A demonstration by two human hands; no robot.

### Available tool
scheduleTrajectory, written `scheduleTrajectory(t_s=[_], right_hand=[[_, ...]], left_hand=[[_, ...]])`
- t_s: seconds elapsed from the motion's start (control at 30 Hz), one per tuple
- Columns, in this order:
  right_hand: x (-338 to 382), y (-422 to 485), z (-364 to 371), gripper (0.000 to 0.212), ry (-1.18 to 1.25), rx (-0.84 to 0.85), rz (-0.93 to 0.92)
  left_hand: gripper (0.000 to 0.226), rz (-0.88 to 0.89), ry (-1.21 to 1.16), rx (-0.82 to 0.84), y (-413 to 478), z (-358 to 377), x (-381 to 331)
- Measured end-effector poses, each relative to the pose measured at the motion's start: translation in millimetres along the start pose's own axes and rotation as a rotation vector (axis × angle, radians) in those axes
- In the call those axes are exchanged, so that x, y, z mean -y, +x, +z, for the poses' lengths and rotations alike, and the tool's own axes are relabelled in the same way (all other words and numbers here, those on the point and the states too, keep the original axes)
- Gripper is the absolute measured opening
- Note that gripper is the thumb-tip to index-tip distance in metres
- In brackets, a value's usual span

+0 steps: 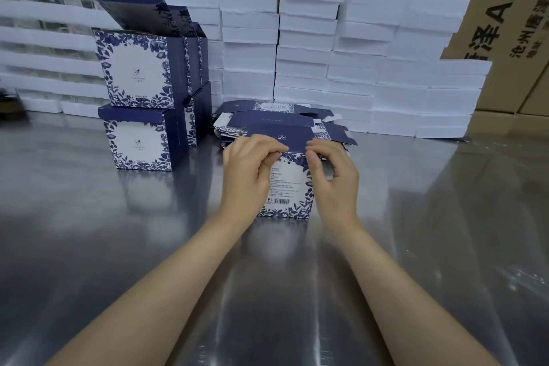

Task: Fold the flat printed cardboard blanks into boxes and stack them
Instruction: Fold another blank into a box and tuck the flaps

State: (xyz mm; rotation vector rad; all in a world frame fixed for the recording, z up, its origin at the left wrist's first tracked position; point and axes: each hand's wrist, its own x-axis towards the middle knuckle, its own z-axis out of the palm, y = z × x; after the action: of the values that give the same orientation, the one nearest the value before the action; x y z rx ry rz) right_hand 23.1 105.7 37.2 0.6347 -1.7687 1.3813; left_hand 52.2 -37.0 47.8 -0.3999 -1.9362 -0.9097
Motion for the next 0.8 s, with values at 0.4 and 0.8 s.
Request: scheduleTrajectory(t_s=[0.4,0.8], right_hand=[[1.8,2.3,1.8,0.010,-0.015,0.039,0.034],[5.3,1.6,7.4,0.009,-0.183,0.099,-0.050]], left_hand=[[0.013,0.010,0.137,-0.117,2.9,4.7,-2.7],[0.013,0.043,0.213,-0.137,3.5,5.2,-3.4]])
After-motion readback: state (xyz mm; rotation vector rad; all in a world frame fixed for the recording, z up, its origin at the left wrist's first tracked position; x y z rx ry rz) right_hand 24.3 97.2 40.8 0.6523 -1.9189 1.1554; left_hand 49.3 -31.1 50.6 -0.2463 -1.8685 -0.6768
